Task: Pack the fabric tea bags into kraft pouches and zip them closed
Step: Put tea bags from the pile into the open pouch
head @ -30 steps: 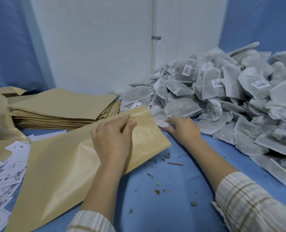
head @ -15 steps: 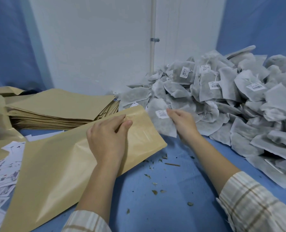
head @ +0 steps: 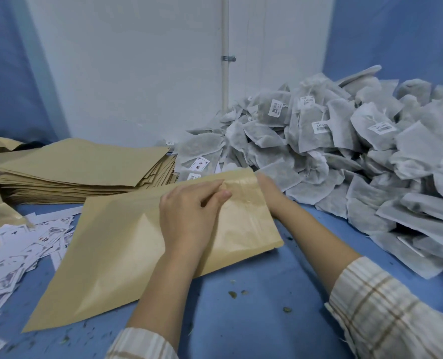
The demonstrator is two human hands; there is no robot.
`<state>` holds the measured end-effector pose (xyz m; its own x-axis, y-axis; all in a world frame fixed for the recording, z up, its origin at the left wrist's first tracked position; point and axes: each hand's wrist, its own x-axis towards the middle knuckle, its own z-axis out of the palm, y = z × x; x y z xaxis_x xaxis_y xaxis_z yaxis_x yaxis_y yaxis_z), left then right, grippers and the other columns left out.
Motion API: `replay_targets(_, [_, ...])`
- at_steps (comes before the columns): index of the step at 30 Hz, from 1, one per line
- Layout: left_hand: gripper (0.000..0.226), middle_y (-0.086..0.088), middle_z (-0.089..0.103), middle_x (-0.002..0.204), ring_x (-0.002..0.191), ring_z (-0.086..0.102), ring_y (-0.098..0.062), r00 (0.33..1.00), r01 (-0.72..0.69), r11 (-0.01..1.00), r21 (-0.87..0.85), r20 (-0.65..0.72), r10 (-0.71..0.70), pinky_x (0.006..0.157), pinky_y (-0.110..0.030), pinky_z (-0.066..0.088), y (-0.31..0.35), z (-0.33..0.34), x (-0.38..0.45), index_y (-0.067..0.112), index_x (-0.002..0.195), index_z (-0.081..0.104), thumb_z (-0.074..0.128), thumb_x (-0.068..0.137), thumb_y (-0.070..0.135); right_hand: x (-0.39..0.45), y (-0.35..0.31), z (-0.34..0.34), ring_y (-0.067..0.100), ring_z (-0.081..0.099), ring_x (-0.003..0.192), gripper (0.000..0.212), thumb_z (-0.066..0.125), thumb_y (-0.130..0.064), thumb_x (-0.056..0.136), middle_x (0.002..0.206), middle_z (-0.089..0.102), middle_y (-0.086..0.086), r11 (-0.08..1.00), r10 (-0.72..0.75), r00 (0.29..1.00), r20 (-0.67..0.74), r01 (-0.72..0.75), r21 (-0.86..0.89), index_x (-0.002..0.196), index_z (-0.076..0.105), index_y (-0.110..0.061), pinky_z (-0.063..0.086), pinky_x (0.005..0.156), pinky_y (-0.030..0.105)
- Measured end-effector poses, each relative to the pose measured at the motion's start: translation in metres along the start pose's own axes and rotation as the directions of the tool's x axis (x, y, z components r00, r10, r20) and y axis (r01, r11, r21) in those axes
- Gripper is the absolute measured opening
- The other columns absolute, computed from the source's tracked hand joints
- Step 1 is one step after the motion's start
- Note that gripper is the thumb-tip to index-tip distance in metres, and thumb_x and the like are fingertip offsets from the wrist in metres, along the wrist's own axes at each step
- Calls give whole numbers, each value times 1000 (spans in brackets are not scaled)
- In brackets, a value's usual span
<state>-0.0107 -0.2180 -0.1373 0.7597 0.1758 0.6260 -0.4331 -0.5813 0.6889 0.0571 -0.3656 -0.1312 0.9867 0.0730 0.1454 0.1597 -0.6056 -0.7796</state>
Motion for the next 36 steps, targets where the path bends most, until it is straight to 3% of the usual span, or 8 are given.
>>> replay_targets(2, [18,9,73,95,97,61,-18,999,19,1000,21,-30,-18,94,-44,41,-2,-1,1,29,97,75,70,80,33,5,9,-15,16,46,63,39,50,-24,91,60,51,1,977,-69,923,-378,-14,-212,51,46,-23,35,54,25])
replay_targets(4, [18,6,73,95,96,62,-21,998,24,998,53,-51,-21,93,-45,42,-3,-2,1,26,97,75,70,80,32,3,26,-31,20,47,79,29,51,-32,88,80,55,6,963,-103,685,-721,-114,-246,65,63,-19,34,62,28])
replay_targets(7, [19,5,73,96,96,62,-22,997,37,995,89,-64,-31,93,-44,41,-5,-3,2,26,98,75,70,81,33,2,52,-50,31,42,106,21,59,-35,82,116,45,12,902,-95,506,-857,-321,-290,93,63,-18,39,83,39])
replay_targets(12, [21,6,73,98,99,61,-20,999,38,994,104,-42,-34,96,-44,39,-6,-3,1,28,100,74,68,81,35,4,71,-56,32,49,107,34,58,-21,88,112,55,17,948,20,730,-683,-231,-220,121,52,-16,39,80,33])
replay_targets(17, [22,6,72,101,100,61,-19,998,46,994,102,-50,-41,97,-44,39,-6,-4,2,27,100,74,68,82,36,6,53,-39,10,50,66,16,54,-14,82,72,53,-8,968,146,713,-685,40,247,94,59,-23,37,59,15])
replay_targets(26, [19,3,73,95,96,63,-21,994,69,994,80,-91,-62,93,-46,41,-11,-7,5,25,97,75,68,82,35,8,34,-44,11,44,50,25,37,-4,80,51,46,-6,190,481,850,-214,137,972,58,43,-15,36,45,19])
replay_targets(31, [17,3,74,89,91,63,-21,993,64,995,83,-106,-55,91,-46,42,-12,-9,4,25,95,75,69,82,34,5,26,-44,13,50,53,25,34,-5,81,57,49,-3,72,397,908,-138,119,990,59,40,-15,42,49,19])
replay_targets(36, [14,3,73,87,90,63,-22,992,60,997,42,-118,-55,89,-47,43,-12,-9,5,22,90,76,70,81,31,9,13,-26,15,55,64,15,46,-7,84,71,58,2,546,322,909,-266,51,836,74,54,-15,44,47,20])
